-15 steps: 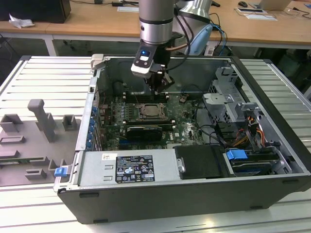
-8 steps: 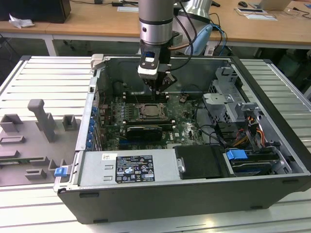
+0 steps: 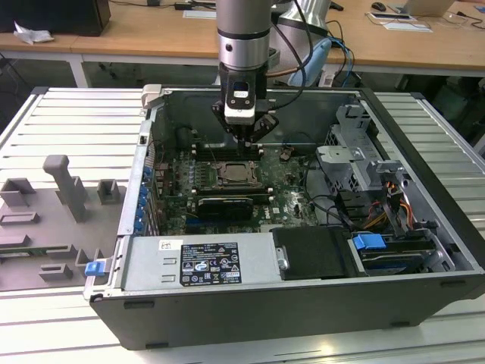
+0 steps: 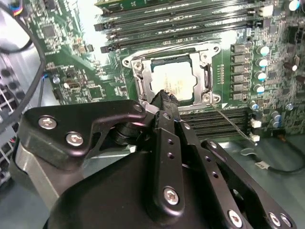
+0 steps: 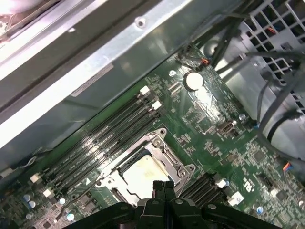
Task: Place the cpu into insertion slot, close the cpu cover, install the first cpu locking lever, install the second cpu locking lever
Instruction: 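Install the first cpu locking lever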
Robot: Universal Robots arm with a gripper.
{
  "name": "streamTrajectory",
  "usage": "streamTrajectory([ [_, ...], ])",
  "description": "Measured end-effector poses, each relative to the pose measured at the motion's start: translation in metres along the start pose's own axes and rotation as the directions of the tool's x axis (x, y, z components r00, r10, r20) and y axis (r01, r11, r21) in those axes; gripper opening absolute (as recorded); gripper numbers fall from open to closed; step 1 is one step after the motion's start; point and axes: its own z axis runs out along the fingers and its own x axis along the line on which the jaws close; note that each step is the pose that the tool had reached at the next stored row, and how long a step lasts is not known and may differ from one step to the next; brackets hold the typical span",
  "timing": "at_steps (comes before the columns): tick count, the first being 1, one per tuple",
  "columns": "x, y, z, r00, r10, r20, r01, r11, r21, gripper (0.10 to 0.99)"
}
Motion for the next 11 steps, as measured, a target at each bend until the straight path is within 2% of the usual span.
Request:
streamTrajectory([
  [3,-0.0001,-0.0001,-0.0007,1.0000,-0.005,-0.0039,0.005,1.0000,0.003,0.106],
  [5,-0.0004,0.0000,-0.0041,1.0000,-0.005,-0.0043,0.005,1.0000,0.003,0.106],
  [6,-0.0007,0.0001,-0.0082,1.0000,-0.005,-0.0043,0.005,1.0000,0.003,0.106],
  [11,-0.0011,0.0002,-0.0117,0.9997,-0.022,-0.0042,0.022,0.9997,0.003,0.106],
])
